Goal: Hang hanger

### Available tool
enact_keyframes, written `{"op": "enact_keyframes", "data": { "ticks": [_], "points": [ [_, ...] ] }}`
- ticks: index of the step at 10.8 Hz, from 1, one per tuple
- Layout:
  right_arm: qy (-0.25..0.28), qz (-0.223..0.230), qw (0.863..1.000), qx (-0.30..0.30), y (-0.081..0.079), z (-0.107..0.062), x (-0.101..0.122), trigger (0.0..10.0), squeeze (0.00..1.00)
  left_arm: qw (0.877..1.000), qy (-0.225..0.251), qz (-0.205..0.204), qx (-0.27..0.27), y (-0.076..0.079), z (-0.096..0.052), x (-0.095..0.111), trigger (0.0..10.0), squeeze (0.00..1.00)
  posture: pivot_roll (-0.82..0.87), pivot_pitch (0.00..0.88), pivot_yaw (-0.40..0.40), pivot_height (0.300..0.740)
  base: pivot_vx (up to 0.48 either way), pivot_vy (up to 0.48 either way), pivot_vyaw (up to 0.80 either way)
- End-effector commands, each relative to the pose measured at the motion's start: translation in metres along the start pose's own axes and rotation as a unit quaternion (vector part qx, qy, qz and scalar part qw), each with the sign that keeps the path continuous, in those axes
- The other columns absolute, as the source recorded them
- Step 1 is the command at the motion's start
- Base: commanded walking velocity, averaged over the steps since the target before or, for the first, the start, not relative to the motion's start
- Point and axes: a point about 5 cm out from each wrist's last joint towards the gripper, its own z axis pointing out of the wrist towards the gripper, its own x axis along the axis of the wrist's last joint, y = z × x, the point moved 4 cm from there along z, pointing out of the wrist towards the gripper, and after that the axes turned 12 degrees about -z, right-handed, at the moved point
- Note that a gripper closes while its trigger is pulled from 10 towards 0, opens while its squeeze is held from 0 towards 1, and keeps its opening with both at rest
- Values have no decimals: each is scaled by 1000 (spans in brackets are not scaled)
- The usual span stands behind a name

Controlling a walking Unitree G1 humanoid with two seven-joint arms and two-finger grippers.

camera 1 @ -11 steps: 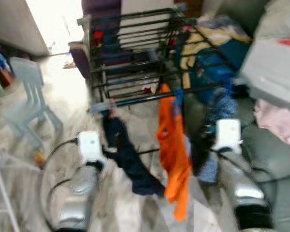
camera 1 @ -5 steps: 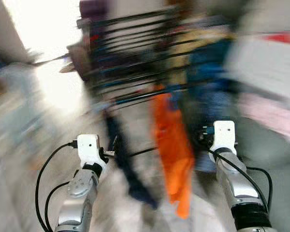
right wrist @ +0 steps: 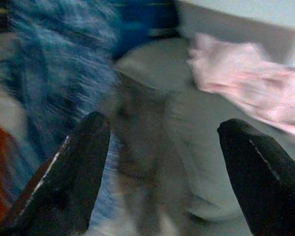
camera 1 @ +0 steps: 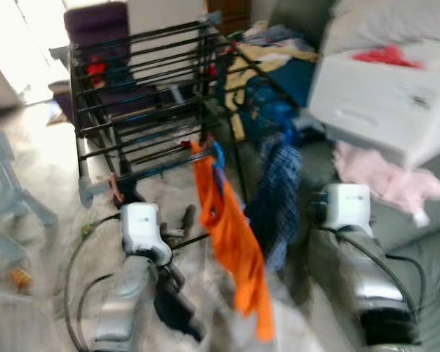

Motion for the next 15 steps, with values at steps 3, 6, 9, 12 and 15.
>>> {"op": "enact_keyframes", "data": {
  "ticks": [3, 6, 9, 12, 15],
  "points": [
    [-1, 0, 1000, 4, 4, -1, -3, 10000, 0, 1000, 2, -4, 3, 3, 2, 1, 10000, 0, -112, 0, 94, 740, 107, 398, 0],
    [48, -20, 999, 3, 5, -4, 12, 10000, 0, 1000, -2, -3, 4, 4, 2, 1, 10000, 0, -115, 0, 97, 740, 0, 0, 0],
    [78, -35, 996, 14, 0, -10, 25, 10000, 0, 1000, -7, -2, 7, 4, 2, -1, 10000, 0, -117, 0, 98, 740, 0, 0, 0],
    [29, -19, 995, 89, -24, -15, 5, 10000, 0, 1000, -15, 0, 9, 4, 2, -4, 10000, 0, -119, 0, 97, 740, 0, 0, 0],
    [-33, -39, 989, 138, -26, -2, -22, 10000, 0, 1000, -29, 6, 10, 4, 4, -7, 10000, 0, -115, 0, 101, 740, 0, 0, 0]
  ]
}}
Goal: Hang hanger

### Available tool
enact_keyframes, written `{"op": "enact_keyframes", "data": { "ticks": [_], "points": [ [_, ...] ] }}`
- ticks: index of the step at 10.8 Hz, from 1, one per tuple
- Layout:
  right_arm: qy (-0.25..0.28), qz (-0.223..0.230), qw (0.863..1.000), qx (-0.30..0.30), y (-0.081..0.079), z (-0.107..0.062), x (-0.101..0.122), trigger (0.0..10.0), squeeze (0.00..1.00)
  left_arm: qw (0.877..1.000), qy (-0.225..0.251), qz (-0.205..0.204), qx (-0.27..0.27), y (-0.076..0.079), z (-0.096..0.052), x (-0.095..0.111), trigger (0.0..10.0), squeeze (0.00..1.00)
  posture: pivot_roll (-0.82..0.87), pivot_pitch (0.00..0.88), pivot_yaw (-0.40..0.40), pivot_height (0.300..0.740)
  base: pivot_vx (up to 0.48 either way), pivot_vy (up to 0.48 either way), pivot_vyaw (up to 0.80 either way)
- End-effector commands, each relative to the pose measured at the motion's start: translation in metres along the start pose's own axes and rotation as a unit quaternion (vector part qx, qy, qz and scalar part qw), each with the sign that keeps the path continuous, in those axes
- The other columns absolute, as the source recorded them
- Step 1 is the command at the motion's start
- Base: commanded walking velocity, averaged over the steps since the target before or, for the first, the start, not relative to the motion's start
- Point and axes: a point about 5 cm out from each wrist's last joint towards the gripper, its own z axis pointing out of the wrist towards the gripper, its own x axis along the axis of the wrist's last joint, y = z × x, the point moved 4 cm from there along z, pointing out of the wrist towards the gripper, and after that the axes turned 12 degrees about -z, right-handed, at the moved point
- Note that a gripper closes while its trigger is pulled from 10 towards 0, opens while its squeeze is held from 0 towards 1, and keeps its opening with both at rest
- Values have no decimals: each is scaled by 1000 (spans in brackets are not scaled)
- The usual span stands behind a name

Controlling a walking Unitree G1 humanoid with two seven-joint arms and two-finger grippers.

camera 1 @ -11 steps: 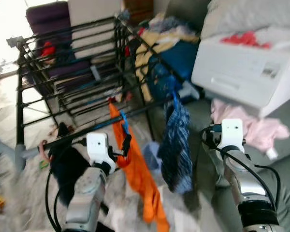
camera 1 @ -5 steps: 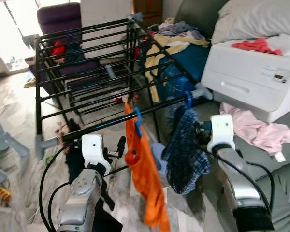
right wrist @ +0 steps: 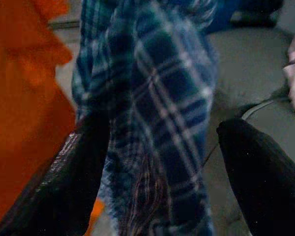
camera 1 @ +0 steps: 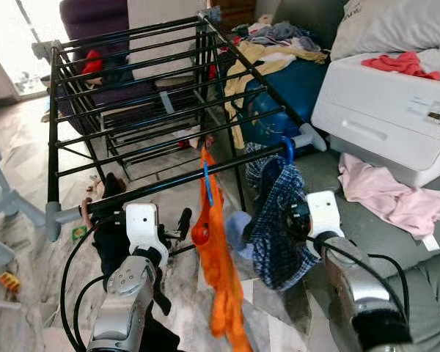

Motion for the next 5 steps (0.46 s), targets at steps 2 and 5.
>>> {"op": "enact_keyframes", "data": {
  "ticks": [2, 5],
  "points": [
    [11, -37, 999, 18, 3, 11, 8, 0, 0, 1000, -10, 13, 6, -3, 2, 0, 10000, 0, -108, 0, 103, 740, 0, 0, 0],
    [29, -44, 997, 54, 2, 21, 21, 0, 0, 1000, -16, 18, 7, -4, 2, -1, 10000, 0, -103, 0, 105, 740, 0, 0, 0]
  ]
}}
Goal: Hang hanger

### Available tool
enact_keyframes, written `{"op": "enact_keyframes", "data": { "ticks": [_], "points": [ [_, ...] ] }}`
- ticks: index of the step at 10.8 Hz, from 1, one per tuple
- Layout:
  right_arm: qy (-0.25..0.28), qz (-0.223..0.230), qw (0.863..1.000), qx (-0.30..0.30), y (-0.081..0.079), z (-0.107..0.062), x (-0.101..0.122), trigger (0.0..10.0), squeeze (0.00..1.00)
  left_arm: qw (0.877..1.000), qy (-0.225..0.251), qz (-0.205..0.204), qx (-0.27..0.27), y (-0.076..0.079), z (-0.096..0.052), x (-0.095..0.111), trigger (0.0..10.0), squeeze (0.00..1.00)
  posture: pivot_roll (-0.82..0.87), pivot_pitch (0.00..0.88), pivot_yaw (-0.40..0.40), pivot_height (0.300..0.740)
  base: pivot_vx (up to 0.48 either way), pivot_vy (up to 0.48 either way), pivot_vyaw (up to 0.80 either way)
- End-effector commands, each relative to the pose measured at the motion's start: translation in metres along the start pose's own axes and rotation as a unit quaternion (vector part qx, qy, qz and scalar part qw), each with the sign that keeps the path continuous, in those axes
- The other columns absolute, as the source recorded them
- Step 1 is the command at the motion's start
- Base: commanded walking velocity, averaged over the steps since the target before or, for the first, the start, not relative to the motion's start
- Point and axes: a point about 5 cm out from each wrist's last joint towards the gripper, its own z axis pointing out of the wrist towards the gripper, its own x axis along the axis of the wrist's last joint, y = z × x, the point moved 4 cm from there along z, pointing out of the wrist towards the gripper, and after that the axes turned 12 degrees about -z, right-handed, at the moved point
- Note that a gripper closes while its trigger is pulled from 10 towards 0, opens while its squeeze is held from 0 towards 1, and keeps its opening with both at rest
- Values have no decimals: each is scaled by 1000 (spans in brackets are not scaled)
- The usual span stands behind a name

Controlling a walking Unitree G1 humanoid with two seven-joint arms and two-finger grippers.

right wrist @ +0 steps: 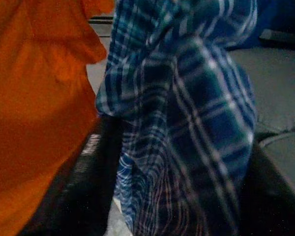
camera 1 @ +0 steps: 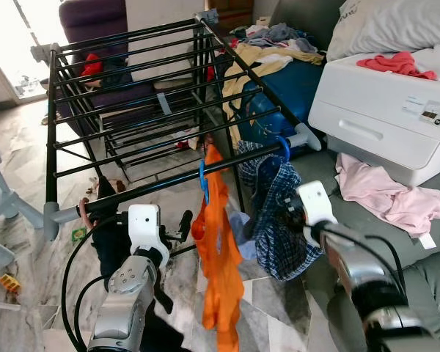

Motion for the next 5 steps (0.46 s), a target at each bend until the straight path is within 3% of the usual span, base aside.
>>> {"op": "enact_keyframes", "data": {
  "ticks": [1, 5],
  "points": [
    [12, -6, 1000, 16, -3, 3, 6, 0, 0, 1000, -5, 13, 2, -2, 1, 2, 10000, 0, -101, 0, 104, 740, 0, 0, 0],
    [6, -8, 1000, 19, -3, 4, -4, 0, 0, 1000, -14, 13, 2, -1, 2, -1, 10000, 0, -103, 0, 102, 740, 0, 0, 0]
  ]
}}
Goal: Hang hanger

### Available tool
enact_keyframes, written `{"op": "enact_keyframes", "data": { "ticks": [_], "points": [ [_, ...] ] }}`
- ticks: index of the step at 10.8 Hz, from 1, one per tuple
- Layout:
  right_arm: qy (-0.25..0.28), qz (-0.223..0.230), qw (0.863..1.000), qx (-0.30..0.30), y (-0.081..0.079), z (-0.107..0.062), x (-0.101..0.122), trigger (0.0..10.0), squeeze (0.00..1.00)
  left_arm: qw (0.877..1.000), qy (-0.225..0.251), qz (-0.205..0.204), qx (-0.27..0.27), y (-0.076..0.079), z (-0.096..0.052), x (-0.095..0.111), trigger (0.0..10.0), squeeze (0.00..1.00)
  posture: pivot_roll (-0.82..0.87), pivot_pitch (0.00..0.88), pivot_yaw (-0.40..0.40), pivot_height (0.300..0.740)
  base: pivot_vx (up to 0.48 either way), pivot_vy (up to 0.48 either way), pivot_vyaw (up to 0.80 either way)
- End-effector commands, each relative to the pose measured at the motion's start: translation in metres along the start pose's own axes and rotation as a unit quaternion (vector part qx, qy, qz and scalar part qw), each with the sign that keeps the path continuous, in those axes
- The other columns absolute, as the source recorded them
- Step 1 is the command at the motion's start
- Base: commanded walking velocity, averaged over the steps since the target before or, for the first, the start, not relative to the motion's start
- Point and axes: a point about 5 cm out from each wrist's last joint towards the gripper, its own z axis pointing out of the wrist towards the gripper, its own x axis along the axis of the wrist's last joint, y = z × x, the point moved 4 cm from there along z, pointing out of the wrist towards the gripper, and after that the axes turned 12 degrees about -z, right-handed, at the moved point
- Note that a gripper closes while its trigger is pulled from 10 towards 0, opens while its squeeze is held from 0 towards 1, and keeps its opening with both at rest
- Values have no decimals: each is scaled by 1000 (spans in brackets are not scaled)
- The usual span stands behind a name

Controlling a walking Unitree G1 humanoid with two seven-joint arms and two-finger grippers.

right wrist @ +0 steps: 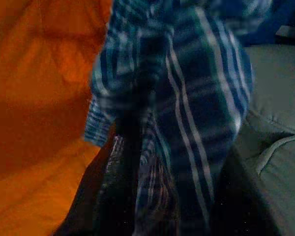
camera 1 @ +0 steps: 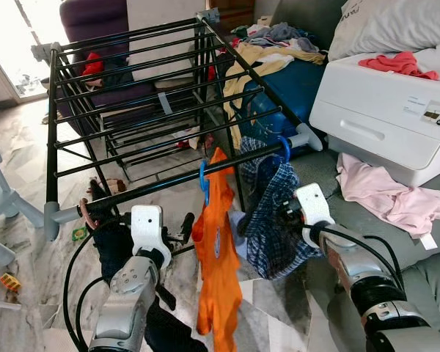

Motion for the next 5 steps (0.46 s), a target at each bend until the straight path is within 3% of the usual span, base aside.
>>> {"op": "enact_keyframes", "data": {
  "ticks": [1, 5],
  "points": [
    [13, -5, 1000, 1, 1, 2, 8, 0, 0, 1000, -3, 10, 4, -4, 1, 2, 10000, 0, -104, 0, 101, 740, 0, 0, 0],
    [16, -7, 1000, -3, 3, 3, 7, 0, 0, 1000, -6, 11, 7, -4, 2, 2, 10000, 0, -99, 0, 98, 740, 0, 0, 0]
  ]
}}
